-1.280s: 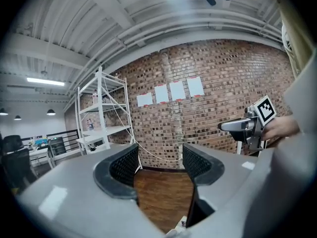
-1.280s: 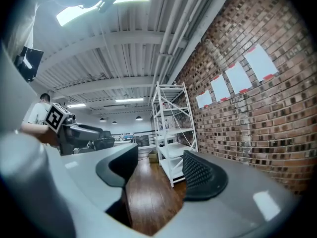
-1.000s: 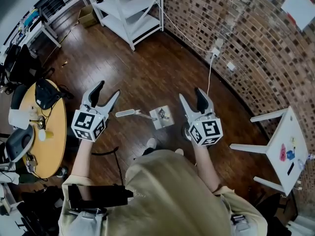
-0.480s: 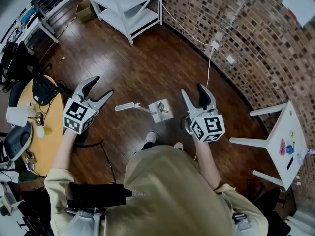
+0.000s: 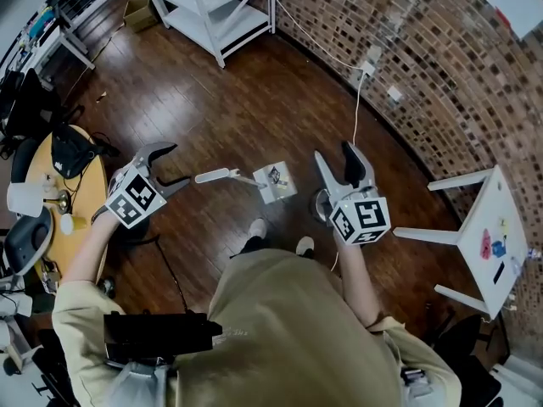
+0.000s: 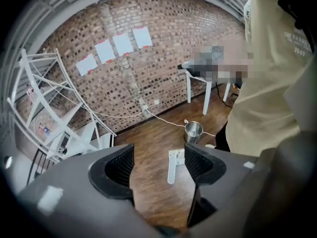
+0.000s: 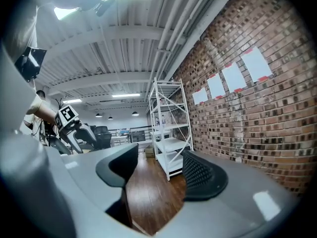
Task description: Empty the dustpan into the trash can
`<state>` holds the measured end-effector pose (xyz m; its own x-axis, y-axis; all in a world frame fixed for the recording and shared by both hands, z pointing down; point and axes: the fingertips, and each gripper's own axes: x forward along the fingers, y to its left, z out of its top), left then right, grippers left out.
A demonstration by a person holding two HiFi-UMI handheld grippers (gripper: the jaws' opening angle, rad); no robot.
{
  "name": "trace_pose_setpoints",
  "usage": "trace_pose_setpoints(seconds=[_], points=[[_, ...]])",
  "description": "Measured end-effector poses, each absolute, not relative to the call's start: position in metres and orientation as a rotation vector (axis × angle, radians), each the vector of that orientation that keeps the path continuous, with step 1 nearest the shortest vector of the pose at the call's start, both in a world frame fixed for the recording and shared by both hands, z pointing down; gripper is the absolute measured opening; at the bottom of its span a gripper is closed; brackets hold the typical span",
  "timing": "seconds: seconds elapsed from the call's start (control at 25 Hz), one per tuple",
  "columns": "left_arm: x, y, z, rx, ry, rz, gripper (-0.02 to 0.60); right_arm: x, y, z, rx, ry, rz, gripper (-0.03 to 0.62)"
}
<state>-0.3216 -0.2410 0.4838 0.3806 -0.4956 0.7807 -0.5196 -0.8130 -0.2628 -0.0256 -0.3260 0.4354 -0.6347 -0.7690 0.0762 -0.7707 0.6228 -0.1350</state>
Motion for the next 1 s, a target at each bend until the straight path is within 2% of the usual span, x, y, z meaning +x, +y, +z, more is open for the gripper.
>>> trace_pose_setpoints(seconds=[0.12,0.32,0.48,1.0], points=[[-0.331,-0.228,0.510,2.542,-0.802,1.634,0.316,-0.026,-0.324,0.436,1.343,-2.816,0.243,0.268],[-0.349,-0.215,0.544,2.452,-0.629,1.807,0.416,-0.026,-0.319,0.435,1.354,-2.804,0.234,0.268],[-0.347,-0.226,0.550,2.487,-0.673,1.774,0.569,-0.017,-0.320,0.438,1.400,-2.771,0.241,0.268],[-0.318,-0.238,0.608,2.474,-0.537,1.739,0.575,-0.001,-0.322,0.440,1.486,-2.739,0.284,0.268]])
